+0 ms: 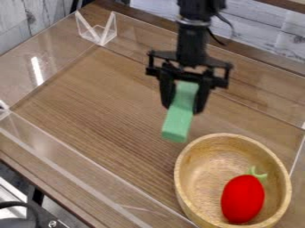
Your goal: Put the green stick in the brown bowl
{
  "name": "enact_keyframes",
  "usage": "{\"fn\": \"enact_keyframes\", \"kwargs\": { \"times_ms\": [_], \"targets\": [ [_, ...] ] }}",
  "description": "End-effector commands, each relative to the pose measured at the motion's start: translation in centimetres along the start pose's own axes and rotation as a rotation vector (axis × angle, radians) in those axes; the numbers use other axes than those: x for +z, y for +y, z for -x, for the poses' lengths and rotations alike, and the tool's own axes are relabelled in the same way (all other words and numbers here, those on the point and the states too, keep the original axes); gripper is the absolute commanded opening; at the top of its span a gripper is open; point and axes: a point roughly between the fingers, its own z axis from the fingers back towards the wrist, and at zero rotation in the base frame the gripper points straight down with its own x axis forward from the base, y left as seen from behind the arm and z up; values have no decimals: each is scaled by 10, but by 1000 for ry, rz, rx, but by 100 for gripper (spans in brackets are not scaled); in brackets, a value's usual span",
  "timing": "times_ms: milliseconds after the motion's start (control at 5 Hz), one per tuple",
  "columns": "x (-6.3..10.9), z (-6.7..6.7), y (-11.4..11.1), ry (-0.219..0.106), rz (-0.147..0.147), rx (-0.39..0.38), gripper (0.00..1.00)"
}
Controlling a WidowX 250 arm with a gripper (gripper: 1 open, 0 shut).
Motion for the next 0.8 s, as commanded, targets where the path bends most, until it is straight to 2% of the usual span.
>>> {"fn": "enact_keyframes", "kwargs": {
  "times_ms": [0, 200, 400, 600],
  "targets": [
    [-6, 20, -25, -41, 6, -40, 0],
    [-29, 36, -45, -35, -17, -103, 0],
    [-43, 42, -43, -33, -23, -145, 0],
    [-45, 41, -36, -34, -28, -177, 0]
  ]
}}
